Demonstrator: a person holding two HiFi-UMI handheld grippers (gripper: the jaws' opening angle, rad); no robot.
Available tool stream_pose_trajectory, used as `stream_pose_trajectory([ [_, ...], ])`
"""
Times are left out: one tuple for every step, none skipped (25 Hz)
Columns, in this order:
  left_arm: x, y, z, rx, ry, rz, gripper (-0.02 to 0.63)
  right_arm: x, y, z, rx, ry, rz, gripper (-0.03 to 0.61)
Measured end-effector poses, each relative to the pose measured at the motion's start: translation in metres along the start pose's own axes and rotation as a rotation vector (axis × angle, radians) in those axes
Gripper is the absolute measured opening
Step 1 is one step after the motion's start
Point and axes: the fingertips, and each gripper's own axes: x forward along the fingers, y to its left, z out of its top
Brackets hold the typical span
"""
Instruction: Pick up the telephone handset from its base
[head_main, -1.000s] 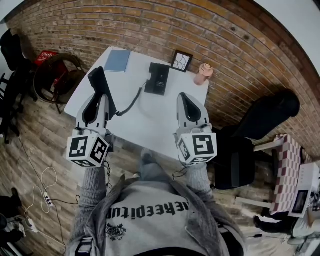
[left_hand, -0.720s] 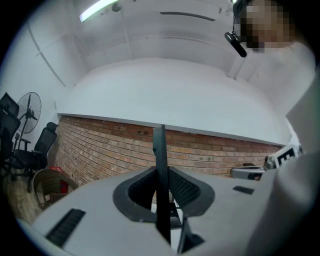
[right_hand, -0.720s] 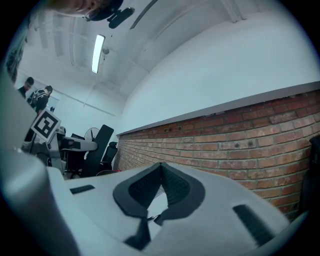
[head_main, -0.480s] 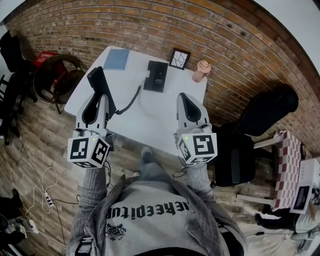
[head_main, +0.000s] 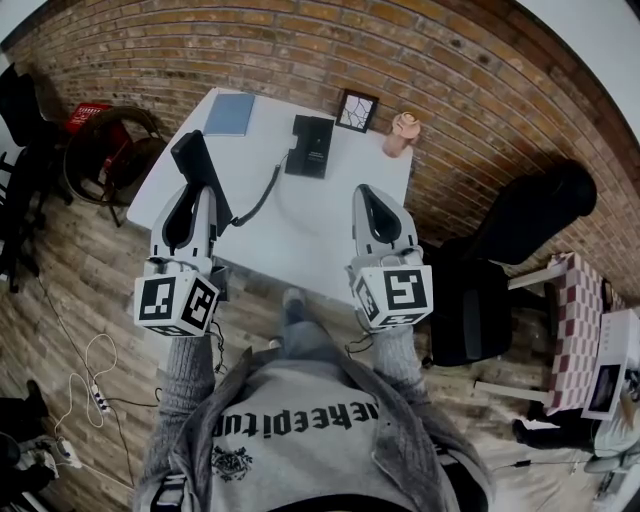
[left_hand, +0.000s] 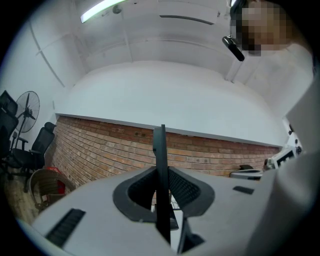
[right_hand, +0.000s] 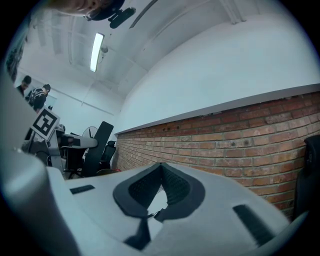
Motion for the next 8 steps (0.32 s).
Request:
stream_pose_trajectory([
  [0.0003, 0.0002, -0.0002, -0.001, 0.000, -0.002, 0.069, 0.0001, 0.0003, -0.0006, 0.000, 0.001, -0.002, 0.003],
  [0.0005, 0.0004, -0.0005, -0.003, 0.001, -0.004, 0.069, 0.0002, 0.0007, -0.0007, -0.002, 0.001, -0.003, 0.003],
  [0.0005, 0.0004, -0.0008, -0.004, 0.001, -0.005, 0.069, 0.0000, 0.0011, -0.0008, -0.003, 0.002, -0.003, 0.003],
  [0.0004, 0.0003, -0.0011, -0.005, 0.001, -0.007, 0.069, -0.0005, 0.0012, -0.0010, -0.003, 0.002, -0.005, 0.003],
  [0.0001, -0.0001, -0.0012, -0.007, 0.001, -0.008, 0.069, -0.0011, 0.0011, -0.0013, -0.003, 0.002, -0.006, 0.003],
  [0.0000, -0.0005, -0.0014, -0.008, 0.000, -0.009, 0.069, -0.0016, 0.0010, -0.0013, -0.003, 0.002, -0.007, 0.003],
  [-0.0001, -0.0010, -0.0015, -0.009, 0.000, -0.011, 0.069, -0.0020, 0.0009, -0.0014, -0.003, 0.002, -0.008, 0.003],
  [-0.0001, -0.0015, -0.0016, -0.009, 0.000, -0.012, 0.069, -0.0025, 0.0006, -0.0015, -0.003, 0.002, -0.010, 0.003],
])
